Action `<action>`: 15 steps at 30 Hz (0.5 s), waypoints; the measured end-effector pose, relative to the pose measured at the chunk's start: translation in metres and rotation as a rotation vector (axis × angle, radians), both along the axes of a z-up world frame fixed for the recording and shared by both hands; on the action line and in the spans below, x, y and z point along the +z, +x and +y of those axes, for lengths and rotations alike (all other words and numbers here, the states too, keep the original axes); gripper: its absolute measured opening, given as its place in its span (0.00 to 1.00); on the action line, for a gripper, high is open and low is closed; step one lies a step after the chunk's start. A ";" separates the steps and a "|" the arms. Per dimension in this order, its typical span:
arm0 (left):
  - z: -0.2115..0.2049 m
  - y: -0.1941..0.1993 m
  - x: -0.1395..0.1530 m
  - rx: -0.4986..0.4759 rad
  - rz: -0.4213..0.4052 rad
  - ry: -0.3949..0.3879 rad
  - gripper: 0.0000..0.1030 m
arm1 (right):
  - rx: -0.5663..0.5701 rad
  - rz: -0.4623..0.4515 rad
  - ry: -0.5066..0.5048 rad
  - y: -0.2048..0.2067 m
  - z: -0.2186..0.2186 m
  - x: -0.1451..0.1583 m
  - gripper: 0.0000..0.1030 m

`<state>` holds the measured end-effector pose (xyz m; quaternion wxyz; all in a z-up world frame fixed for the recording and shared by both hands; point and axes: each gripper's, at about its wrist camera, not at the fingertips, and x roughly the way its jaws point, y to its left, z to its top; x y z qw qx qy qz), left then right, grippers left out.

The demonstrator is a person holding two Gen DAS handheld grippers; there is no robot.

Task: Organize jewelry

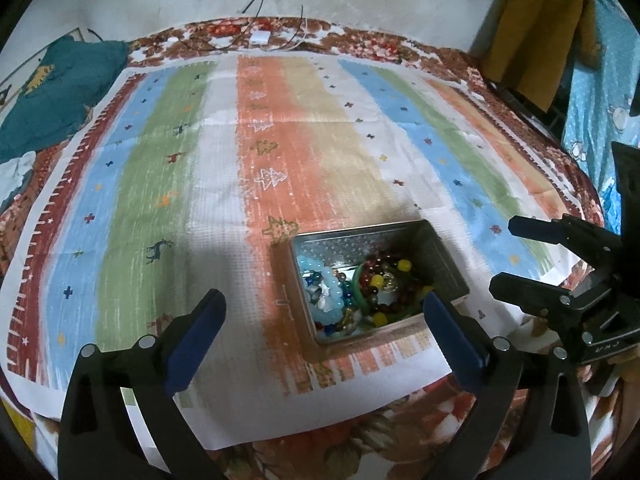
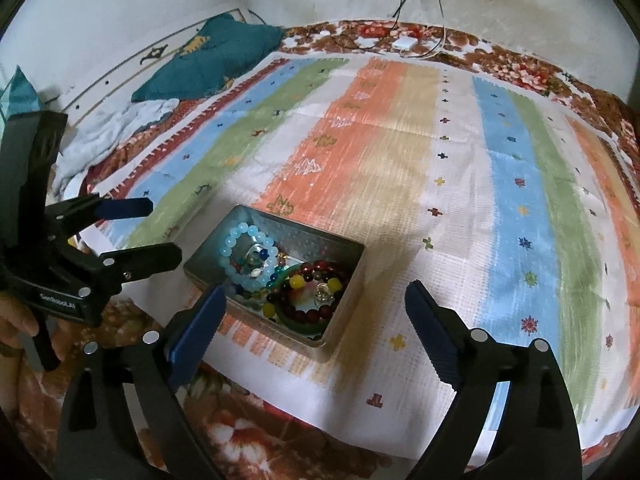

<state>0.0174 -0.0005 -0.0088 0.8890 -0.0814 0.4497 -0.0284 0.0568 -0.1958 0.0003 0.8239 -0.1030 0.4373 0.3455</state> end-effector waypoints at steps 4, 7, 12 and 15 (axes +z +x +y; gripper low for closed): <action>-0.008 -0.009 0.002 -0.009 -0.026 0.045 0.94 | 0.007 -0.028 0.003 -0.009 -0.004 0.002 0.90; -0.012 -0.014 0.003 -0.006 -0.043 0.065 0.94 | 0.012 -0.062 0.010 -0.017 -0.005 0.006 0.90; -0.020 -0.024 0.008 -0.008 -0.097 0.093 0.94 | -0.012 -0.093 0.045 -0.025 -0.013 0.012 0.90; -0.018 -0.029 0.014 0.011 -0.139 0.093 0.94 | -0.023 -0.103 0.054 -0.028 -0.017 0.014 0.90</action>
